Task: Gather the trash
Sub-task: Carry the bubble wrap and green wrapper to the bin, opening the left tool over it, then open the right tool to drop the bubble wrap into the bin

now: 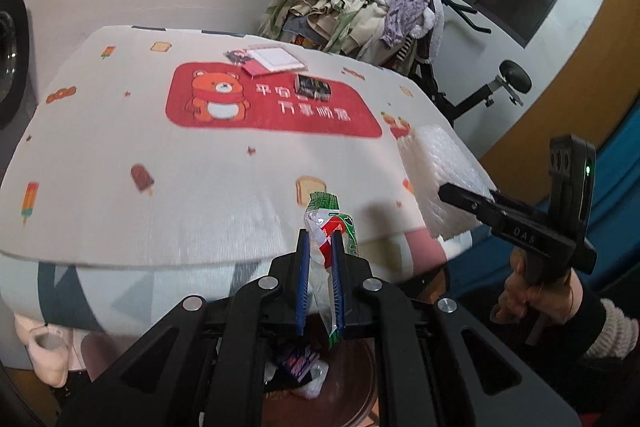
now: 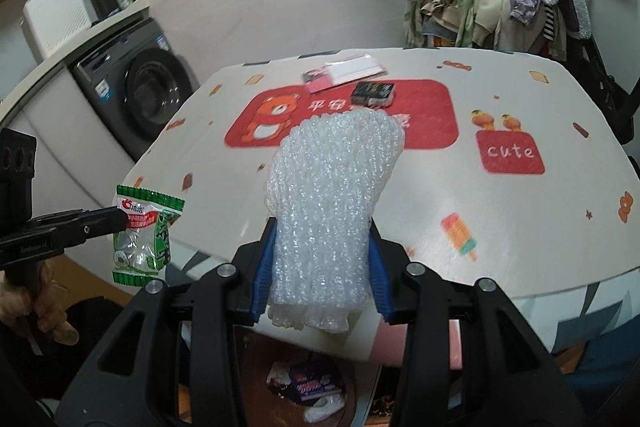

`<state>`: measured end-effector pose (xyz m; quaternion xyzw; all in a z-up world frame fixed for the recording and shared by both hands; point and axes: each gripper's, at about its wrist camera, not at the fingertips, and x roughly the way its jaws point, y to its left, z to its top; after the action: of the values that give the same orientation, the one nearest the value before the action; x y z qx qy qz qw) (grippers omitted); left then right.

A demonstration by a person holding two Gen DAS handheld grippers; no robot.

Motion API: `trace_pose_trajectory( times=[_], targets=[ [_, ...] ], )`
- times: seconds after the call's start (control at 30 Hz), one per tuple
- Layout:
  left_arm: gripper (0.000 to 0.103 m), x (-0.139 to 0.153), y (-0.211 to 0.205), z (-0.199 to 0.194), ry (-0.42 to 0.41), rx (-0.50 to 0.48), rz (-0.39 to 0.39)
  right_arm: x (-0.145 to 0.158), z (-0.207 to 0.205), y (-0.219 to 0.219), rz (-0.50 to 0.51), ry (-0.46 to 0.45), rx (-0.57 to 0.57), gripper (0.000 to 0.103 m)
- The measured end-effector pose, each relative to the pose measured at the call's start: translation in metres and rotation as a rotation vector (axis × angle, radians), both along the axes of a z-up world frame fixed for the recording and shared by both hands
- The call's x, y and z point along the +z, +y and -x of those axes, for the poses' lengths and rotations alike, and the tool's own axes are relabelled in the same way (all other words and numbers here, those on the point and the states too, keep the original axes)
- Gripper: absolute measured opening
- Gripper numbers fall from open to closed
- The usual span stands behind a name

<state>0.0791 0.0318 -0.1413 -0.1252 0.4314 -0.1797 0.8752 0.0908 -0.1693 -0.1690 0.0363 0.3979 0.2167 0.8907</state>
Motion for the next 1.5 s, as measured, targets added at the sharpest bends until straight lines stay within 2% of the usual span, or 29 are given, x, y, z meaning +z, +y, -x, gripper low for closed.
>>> trace_pose_trajectory(
  times=[0.27,0.57,0.8,1.1,1.2,1.23,1.27,1.4,1.5],
  targets=[
    [0.011,-0.018,-0.01,0.042,0.012,-0.032,0.002,-0.005,0.027,0.011,0.008,0.002,0.025,0.043],
    [0.011,-0.037,-0.017,0.069,0.047,-0.071,-0.009,-0.012,0.056,0.014,0.015,0.003,0.033,0.043],
    [0.011,-0.055,-0.024,0.075,0.096,-0.096,-0.009,-0.019,0.06,0.012,0.017,0.018,0.029,0.043],
    [0.011,-0.065,-0.031,0.077,0.121,-0.119,-0.015,-0.026,0.061,0.015,0.019,0.035,0.037,0.043],
    [0.026,-0.067,-0.031,0.078,0.13,-0.124,-0.011,-0.03,0.061,0.018,0.025,0.043,0.048,0.043],
    [0.047,-0.066,-0.031,0.078,0.128,-0.123,-0.011,-0.031,0.062,0.019,0.027,0.046,0.05,0.043],
    [0.064,-0.063,-0.03,0.08,0.113,-0.117,-0.01,-0.032,0.062,0.02,0.028,0.048,0.053,0.043],
    [0.067,-0.052,-0.027,0.081,0.059,-0.089,-0.045,-0.039,0.066,0.026,0.038,0.065,0.073,0.043],
    [0.075,-0.041,-0.016,0.082,0.007,-0.031,-0.075,-0.047,0.07,0.034,0.049,0.091,0.098,0.043]
  ],
)
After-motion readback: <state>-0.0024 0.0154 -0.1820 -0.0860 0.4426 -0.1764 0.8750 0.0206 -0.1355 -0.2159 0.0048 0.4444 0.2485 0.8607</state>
